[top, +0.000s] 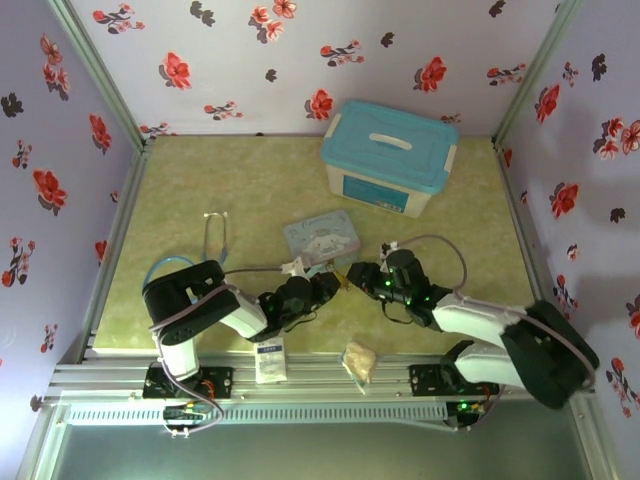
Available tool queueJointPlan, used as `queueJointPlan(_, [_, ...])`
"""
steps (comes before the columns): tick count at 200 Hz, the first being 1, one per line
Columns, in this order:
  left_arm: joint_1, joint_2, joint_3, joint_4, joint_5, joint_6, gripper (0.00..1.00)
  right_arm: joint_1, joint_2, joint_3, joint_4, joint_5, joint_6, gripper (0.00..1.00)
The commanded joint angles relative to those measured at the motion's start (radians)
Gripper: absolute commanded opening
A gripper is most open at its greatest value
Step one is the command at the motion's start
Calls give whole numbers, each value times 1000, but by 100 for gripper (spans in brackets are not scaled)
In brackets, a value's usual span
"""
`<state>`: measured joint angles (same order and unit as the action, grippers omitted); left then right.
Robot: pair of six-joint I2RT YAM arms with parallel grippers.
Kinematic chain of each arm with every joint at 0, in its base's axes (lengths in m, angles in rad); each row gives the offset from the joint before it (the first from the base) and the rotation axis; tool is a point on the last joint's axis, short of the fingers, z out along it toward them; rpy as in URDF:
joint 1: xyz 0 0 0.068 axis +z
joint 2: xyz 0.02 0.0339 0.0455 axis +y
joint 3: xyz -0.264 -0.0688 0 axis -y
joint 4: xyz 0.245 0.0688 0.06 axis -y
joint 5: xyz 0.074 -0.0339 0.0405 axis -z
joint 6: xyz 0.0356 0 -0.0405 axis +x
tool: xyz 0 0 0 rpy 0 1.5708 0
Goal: Unlock a padlock with a key
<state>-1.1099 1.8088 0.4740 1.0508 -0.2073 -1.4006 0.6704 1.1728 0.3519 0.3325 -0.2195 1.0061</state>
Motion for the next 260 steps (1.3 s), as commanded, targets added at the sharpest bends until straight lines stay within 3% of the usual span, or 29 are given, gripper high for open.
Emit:
queueJointPlan(1, [-16, -36, 2, 9, 58, 39, 0, 9, -61, 71, -419, 136, -332, 42])
queueJointPlan(23, [-10, -54, 1, -29, 57, 53, 0, 27, -70, 95, -478, 150, -472, 44])
queueJointPlan(52, [-8, -94, 7, -103, 52, 83, 0, 185, -46, 155, -504, 281, -612, 43])
queueJointPlan(99, [6, -119, -19, -80, 46, 79, 0, 312, 63, 149, -390, 359, -682, 42])
queueJointPlan(149, [-15, -108, -28, -12, 48, 23, 0, 370, 155, 146, -259, 441, -720, 26])
queueJointPlan(195, [-17, -104, -39, 9, 51, 9, 0, 449, 212, 168, -237, 663, -747, 15])
queueJointPlan(226, [-7, -102, -44, 27, 76, -1, 0, 447, 240, 154, -157, 637, -727, 9])
queueJointPlan(260, [1, -130, -56, -31, 83, 23, 0, 398, 214, 84, 17, 393, -689, 6])
